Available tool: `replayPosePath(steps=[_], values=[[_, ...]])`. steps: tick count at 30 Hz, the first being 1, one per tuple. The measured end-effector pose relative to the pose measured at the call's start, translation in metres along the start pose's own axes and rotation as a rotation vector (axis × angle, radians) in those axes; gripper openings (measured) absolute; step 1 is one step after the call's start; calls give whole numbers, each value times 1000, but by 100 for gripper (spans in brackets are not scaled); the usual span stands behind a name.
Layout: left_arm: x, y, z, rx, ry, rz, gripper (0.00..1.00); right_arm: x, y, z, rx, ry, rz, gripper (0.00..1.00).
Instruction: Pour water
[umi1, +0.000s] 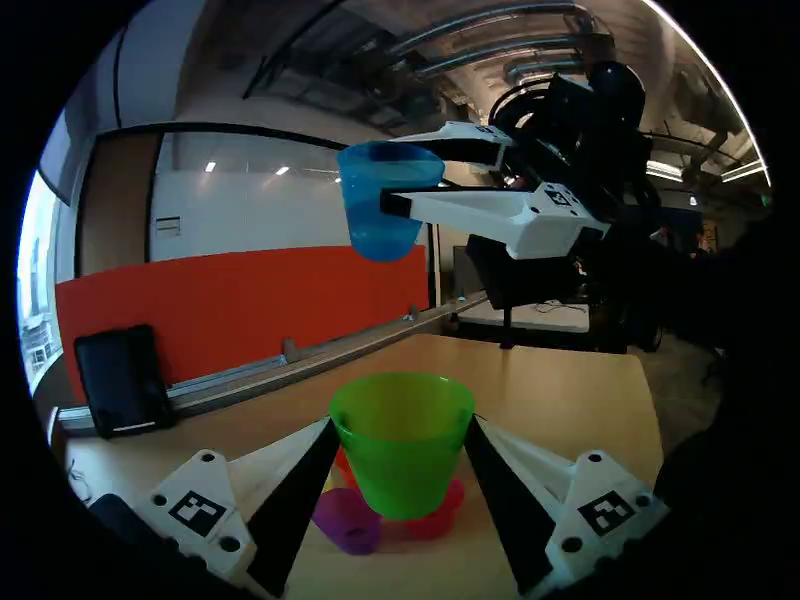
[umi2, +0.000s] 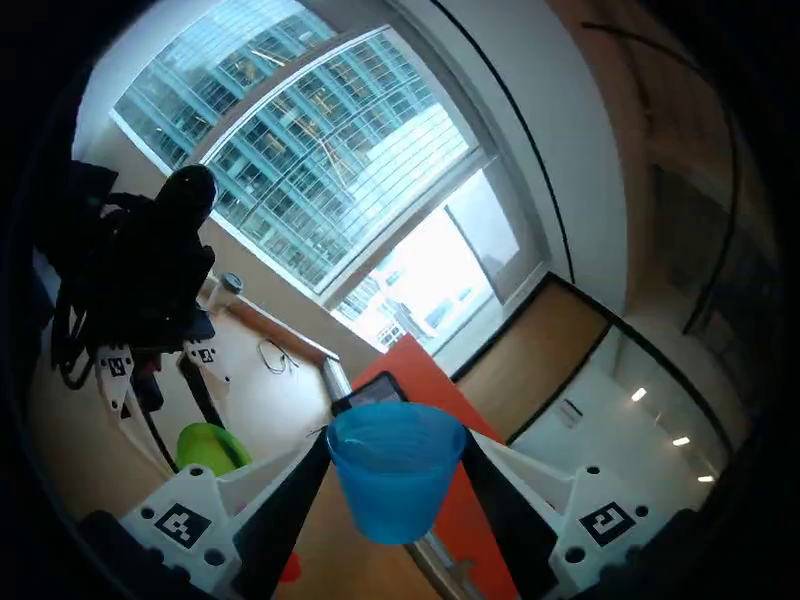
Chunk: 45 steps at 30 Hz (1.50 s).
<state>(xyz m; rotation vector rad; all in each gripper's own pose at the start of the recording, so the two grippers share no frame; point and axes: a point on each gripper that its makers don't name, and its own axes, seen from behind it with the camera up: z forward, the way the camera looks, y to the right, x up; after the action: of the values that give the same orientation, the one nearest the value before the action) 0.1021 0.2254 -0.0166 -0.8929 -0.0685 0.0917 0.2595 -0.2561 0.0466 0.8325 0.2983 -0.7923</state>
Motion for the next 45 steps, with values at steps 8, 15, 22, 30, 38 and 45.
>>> replayPosePath(steps=[8, 15, 22, 30, 38, 45], values=[[2, 1, 1, -7, 0, 2, 86, 3, 7, 3, -7, -4, -92, 93], [4, 3, 2, -13, 2, 3, 86, 6, 11, 5, -13, -9, -166, 93], [4, 4, 2, -17, 4, 3, 86, 4, 14, 7, -22, -21, -225, 93], [5, 4, 4, -20, 4, 7, 86, 6, 17, 8, -29, -21, -271, 93], [3, 2, 3, -20, 4, 8, 86, 9, 20, 10, -38, -19, -309, 93], [3, 0, 3, -17, 2, 8, 86, 10, 21, 11, -43, -18, -333, 93]])
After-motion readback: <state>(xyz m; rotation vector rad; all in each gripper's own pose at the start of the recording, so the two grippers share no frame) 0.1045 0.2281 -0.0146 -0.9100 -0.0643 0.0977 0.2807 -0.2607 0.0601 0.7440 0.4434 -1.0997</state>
